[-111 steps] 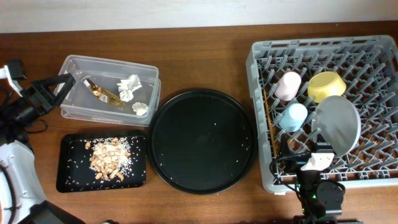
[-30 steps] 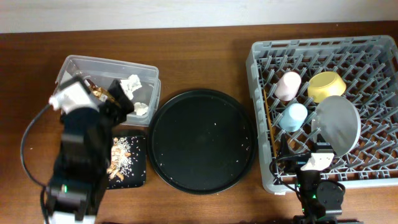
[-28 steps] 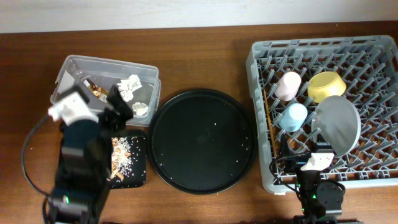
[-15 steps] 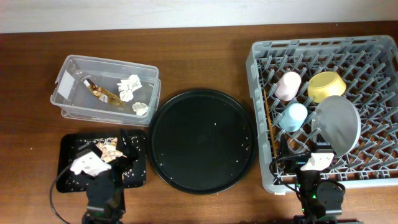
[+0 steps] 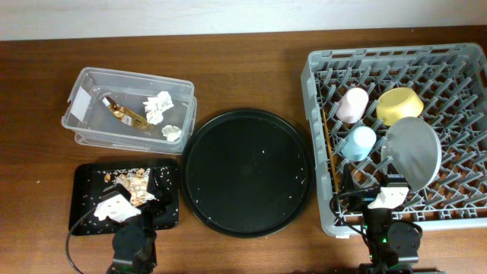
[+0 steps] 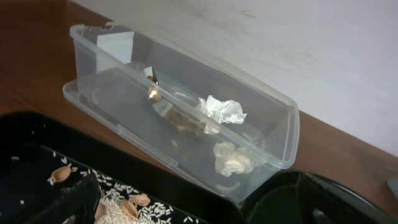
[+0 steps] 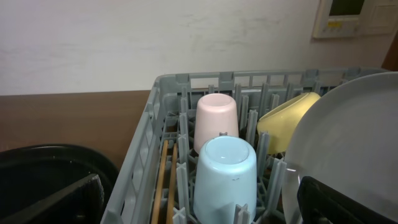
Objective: Sort waste into correct bins and load items into the dishwasher rack
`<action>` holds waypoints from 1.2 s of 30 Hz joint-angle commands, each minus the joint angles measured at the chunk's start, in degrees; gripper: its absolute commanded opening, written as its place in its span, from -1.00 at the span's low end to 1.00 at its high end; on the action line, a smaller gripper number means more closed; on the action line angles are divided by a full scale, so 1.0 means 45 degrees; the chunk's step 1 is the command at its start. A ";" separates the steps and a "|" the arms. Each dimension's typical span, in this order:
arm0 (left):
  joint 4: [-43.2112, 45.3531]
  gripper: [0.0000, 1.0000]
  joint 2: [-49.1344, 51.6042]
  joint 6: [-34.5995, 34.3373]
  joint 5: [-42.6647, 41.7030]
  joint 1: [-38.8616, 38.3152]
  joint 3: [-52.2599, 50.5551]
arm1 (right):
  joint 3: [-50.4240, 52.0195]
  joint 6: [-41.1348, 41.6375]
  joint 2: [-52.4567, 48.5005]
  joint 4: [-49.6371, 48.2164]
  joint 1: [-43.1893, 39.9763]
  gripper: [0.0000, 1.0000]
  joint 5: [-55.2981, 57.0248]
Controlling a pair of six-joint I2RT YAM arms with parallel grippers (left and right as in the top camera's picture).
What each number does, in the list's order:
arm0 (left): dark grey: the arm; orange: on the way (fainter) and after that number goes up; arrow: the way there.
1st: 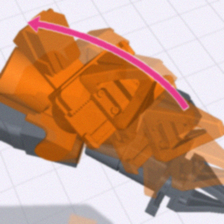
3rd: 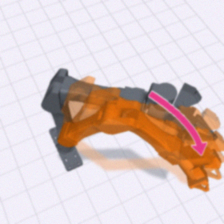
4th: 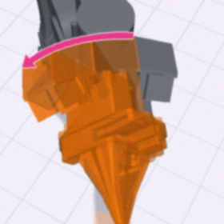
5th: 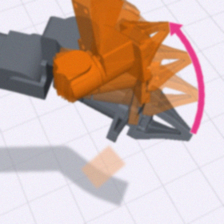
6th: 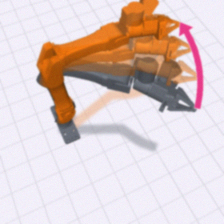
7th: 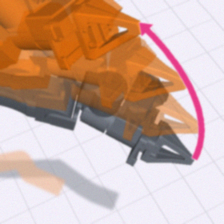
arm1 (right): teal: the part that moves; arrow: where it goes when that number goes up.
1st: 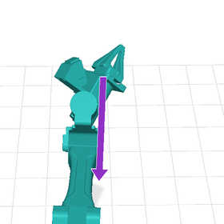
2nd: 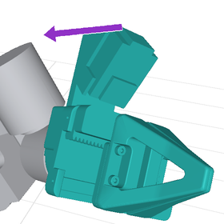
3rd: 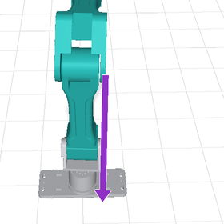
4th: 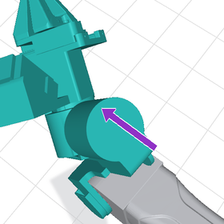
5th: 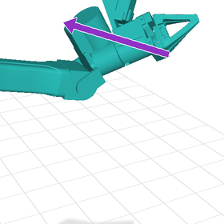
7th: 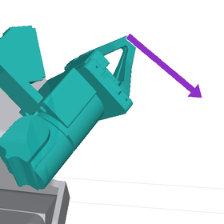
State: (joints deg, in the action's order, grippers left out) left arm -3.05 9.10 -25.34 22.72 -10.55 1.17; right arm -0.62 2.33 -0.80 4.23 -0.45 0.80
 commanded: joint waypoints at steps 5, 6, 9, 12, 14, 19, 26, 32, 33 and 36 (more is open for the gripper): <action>-0.0092 0.99 -0.0559 0.4993 -0.2011 0.0063 -0.0146 | 0.0068 -0.0087 0.0131 0.0073 -0.0073 0.97 -0.0024; -0.0102 0.99 -0.0607 0.5615 -0.2356 0.0194 -0.0146 | 0.0068 -0.0087 0.0131 0.0073 -0.0073 0.97 -0.0024; -0.0180 0.99 -0.0641 0.6373 -0.2895 0.0903 -0.0146 | 0.0068 -0.0087 0.0131 0.0073 -0.0073 0.97 -0.0029; -0.0194 0.99 -0.0767 0.6377 -0.3007 0.1452 -0.0146 | 0.0068 -0.0087 0.0131 0.0073 -0.0073 0.97 -0.0029; -0.0194 0.99 -0.1039 0.6387 -0.2997 0.1520 -0.0146 | 0.0068 -0.0087 0.0131 0.0073 -0.0073 0.97 -0.0029; -0.0194 0.99 -0.1972 0.6528 -0.2997 0.1564 -0.0146 | 0.0068 -0.0087 0.0131 0.0073 -0.0073 0.97 -0.0024; -0.0199 0.99 -0.1967 0.6567 -0.3021 0.1564 -0.0146 | 0.0068 -0.0087 0.0131 0.0073 -0.0073 0.97 -0.0029; -0.0248 0.99 -0.1967 0.6567 -0.3449 0.1564 -0.0146 | 0.0068 -0.0087 0.0131 0.0073 -0.0073 0.97 -0.0024; -0.0243 0.99 -0.1967 0.6567 -0.3444 0.1564 -0.0146 | 0.0068 -0.0087 0.0131 0.0073 -0.0073 0.97 -0.0024; -0.0228 0.99 -0.1967 0.6567 -0.3434 0.1564 -0.0146 | 0.0068 -0.0087 0.0131 0.0073 -0.0073 0.97 -0.0029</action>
State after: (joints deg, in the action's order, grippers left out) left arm -4.05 0.89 3.29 8.32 -3.77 1.15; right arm -0.62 2.35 -0.80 4.23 -0.47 0.80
